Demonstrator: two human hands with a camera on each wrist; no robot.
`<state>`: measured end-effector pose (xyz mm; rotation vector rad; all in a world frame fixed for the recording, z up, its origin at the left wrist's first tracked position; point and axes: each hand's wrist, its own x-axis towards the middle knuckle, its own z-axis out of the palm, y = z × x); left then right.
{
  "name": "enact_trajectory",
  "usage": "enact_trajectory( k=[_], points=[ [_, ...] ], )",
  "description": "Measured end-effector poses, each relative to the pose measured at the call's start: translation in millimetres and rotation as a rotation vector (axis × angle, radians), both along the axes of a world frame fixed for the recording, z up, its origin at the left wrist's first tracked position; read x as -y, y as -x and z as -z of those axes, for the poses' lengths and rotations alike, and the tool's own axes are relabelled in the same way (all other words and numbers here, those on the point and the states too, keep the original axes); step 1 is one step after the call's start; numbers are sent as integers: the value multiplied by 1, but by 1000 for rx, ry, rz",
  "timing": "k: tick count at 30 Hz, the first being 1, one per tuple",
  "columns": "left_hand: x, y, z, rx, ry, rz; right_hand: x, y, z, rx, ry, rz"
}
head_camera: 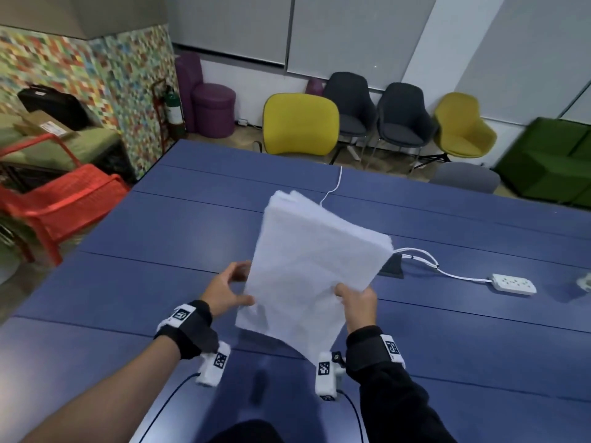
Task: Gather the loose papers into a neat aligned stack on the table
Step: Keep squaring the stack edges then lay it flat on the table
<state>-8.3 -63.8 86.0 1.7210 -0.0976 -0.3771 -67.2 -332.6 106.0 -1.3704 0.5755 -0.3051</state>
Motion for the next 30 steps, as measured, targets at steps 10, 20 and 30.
enact_trajectory(
  k=[10, 20, 30],
  points=[
    [41, -11, -1, 26, 115, -314, -14, -8, 21, 25, 206, -79],
    [55, -8, -1, 36, 71, -294, -12, -12, 19, 45, 139, -50],
    [52, -22, -11, -7, 142, -242, -12, -25, 6, 67, 129, -54]
  ],
)
